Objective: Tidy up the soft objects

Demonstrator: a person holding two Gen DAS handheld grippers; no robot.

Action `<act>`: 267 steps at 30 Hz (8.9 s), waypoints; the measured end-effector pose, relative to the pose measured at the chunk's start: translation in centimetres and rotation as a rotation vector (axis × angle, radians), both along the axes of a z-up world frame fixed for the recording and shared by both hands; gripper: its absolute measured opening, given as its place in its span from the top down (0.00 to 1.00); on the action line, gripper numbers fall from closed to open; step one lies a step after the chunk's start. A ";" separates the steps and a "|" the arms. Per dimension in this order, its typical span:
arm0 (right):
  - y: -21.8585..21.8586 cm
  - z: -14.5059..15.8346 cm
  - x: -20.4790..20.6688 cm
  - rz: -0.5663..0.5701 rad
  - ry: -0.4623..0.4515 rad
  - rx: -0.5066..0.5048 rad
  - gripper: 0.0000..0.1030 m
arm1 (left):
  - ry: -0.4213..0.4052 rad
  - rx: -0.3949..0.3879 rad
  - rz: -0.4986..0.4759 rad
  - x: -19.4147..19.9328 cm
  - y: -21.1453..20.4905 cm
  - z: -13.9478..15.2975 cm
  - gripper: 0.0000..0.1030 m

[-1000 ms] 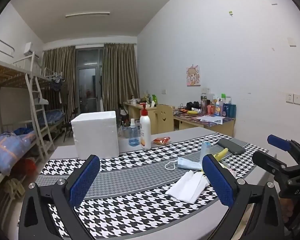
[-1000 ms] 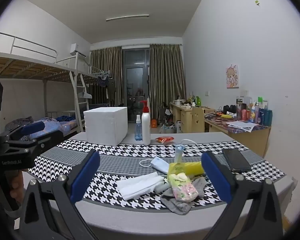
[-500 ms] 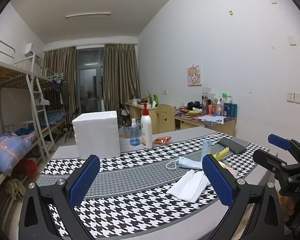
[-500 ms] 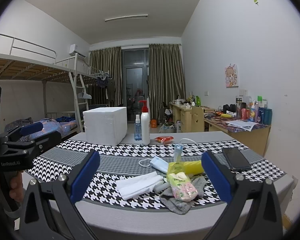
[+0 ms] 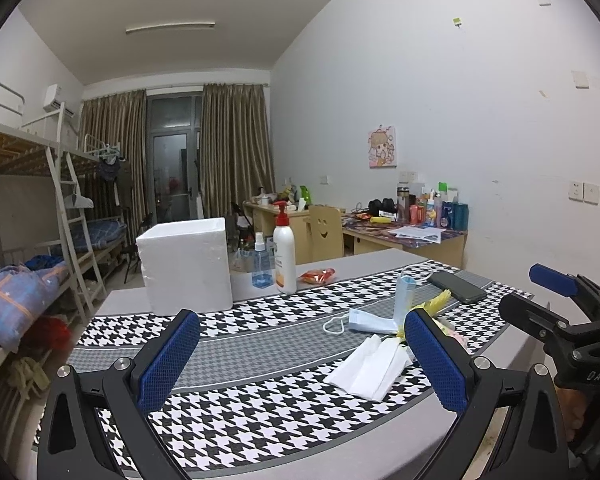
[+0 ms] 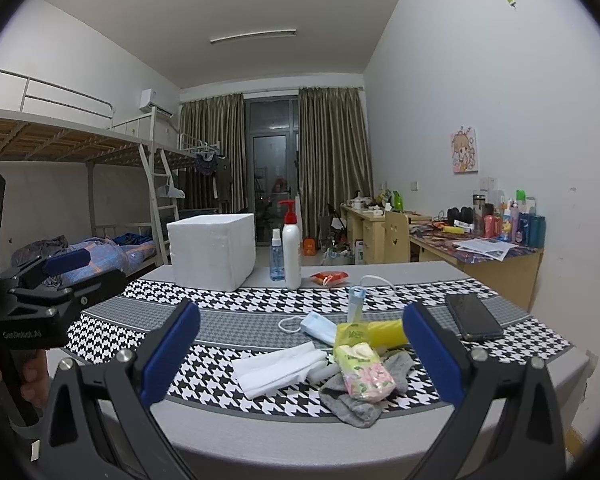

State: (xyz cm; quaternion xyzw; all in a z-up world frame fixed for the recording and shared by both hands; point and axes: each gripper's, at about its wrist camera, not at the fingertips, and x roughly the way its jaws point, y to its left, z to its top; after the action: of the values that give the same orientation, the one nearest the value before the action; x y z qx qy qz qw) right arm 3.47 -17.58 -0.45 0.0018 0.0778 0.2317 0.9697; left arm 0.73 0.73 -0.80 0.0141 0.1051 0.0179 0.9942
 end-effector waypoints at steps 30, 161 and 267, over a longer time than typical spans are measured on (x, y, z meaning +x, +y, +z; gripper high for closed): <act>-0.5 -2.2 4.2 -0.049 0.121 -0.066 0.00 | 0.182 0.013 -0.094 6.2 -1.4 -2.0 0.01; 5.9 4.1 11.9 0.165 0.137 -0.051 0.63 | 0.205 -0.012 -0.027 10.8 6.1 4.1 0.91; 26.1 9.7 27.0 0.165 0.250 -0.137 0.63 | 0.341 -0.105 0.264 29.6 22.5 5.5 0.36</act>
State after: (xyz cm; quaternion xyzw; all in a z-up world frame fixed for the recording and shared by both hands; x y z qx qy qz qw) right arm 30.48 8.50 9.21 -0.0422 0.2133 0.3029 0.9279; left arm 30.28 23.24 4.68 -0.0485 0.2736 0.1396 0.9504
